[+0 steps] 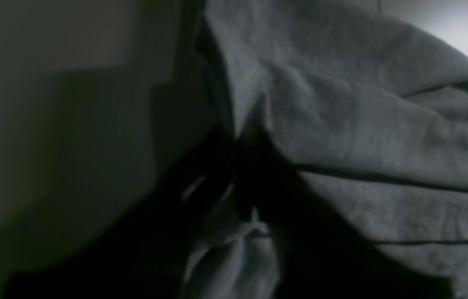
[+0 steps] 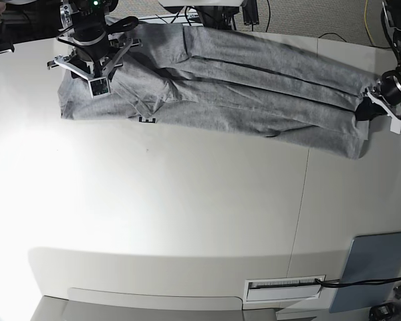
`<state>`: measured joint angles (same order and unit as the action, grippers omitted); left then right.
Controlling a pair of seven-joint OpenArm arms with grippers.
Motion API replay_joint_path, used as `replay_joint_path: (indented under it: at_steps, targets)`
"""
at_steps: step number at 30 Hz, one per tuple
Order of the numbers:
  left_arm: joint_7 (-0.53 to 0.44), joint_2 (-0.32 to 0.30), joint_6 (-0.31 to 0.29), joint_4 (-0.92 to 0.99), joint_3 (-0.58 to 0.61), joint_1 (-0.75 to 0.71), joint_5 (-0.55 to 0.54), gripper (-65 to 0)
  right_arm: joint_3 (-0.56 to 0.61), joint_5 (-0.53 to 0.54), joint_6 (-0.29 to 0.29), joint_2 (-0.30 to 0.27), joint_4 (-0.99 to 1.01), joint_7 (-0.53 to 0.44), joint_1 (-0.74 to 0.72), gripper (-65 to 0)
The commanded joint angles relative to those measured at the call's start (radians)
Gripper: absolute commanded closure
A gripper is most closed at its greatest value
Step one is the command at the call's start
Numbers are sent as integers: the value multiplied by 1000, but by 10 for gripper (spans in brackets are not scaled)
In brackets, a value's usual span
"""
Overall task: Fold the T-shirt properly
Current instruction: 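Lower the hem onto the shoulder edge and open both grippers, then grasp the folded end with the left gripper and fold it toward the right gripper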
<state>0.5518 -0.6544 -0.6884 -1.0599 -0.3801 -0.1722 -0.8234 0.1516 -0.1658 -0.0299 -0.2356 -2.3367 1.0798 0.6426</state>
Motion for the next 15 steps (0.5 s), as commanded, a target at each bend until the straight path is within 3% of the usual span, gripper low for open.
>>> replay_joint_path:
  at_steps: [1,8,15]
  targets:
    - [-3,-23,19,-5,-3,4,7,0,-3,-8,-4,-9,-19,-27,3,-191]
    - [-177,-32,204,-17,-5,16,55,0,-3,-19,5,-9,-19,-71,2,-191]
    - [-171,-29,372,-156,-5,8,199,0,-3,-17,37,-8,-19,-74,-47,-191]
